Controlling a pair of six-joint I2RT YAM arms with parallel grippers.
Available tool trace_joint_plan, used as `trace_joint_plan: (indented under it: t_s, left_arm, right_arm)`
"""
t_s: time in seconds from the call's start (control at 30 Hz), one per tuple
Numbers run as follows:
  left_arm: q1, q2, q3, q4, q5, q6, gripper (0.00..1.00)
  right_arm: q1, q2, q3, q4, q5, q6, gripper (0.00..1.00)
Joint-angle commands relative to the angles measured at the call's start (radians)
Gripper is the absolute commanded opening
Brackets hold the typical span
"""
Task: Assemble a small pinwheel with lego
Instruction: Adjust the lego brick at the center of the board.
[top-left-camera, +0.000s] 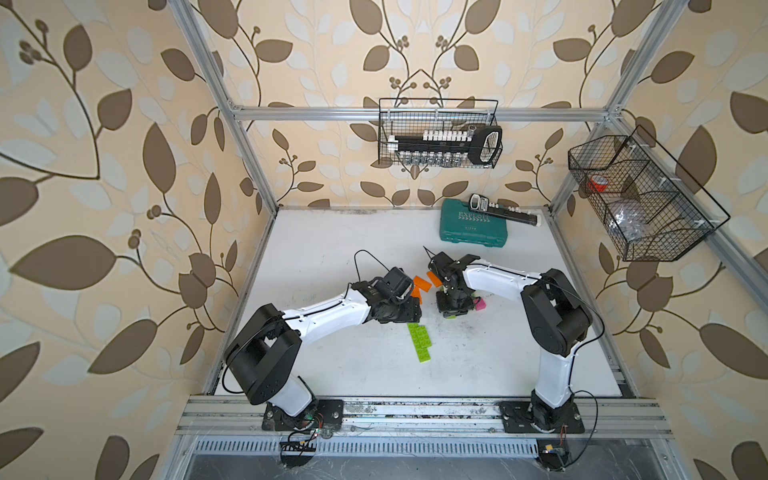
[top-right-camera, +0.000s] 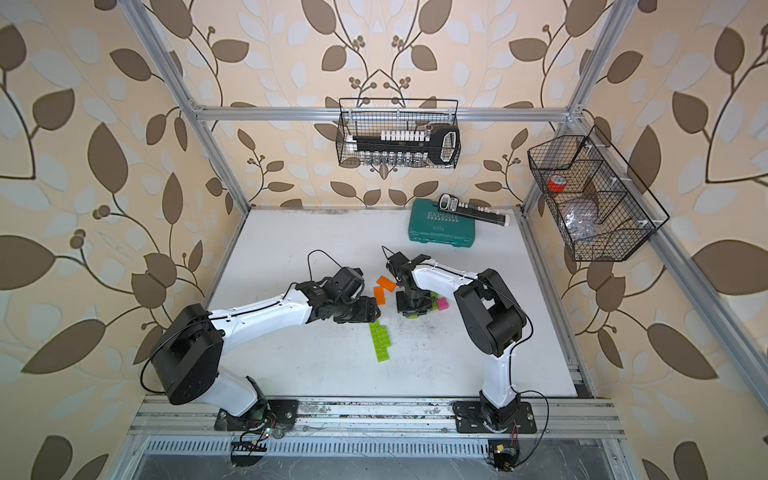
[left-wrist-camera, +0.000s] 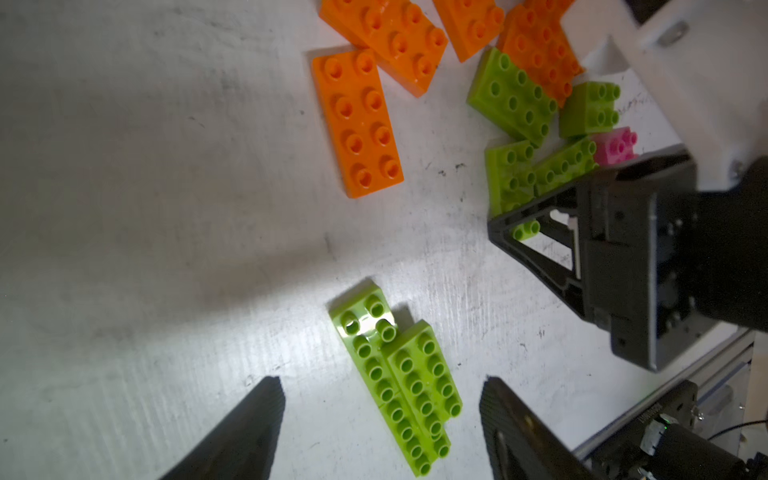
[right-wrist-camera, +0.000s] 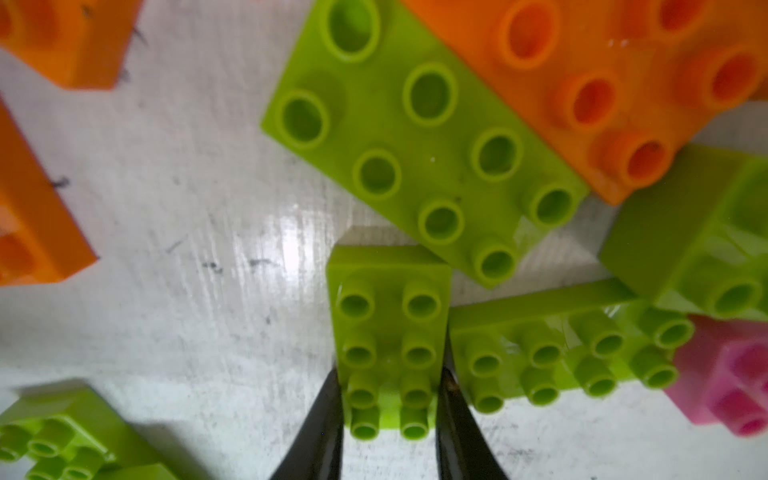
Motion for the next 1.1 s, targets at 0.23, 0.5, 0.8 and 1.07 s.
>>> trace_joint_plan:
  t_s: [0.23,0.5,0.8,1.07]
  left_arm:
    - [-0.009,-0.09,-0.039,-0.026,-0.056,-0.024,0.78]
    - [-0.014,-0.192,-0.087,-0.084,-0.084,-0.032,0.78]
    - [-0.107,-0.145,-0.046,-0.081,-0.102,-0.04,0.78]
    - [-0.162,-0.044,0.015,-0.038,-0.073,-0.046,0.78]
  right_arm:
    - [0.136,-0.014,-0.041,0.004,-0.033,-0.07,0.28]
    - [0.166,-0.075,-0.146,0.005,-0.019,-0.024,0.28]
    - [0.129,-0.175,-0.301,0.009,0.014,0.107,0.28]
    - [0.077,-0.263,-0.399,0.055,-0.006,0.182,0.39]
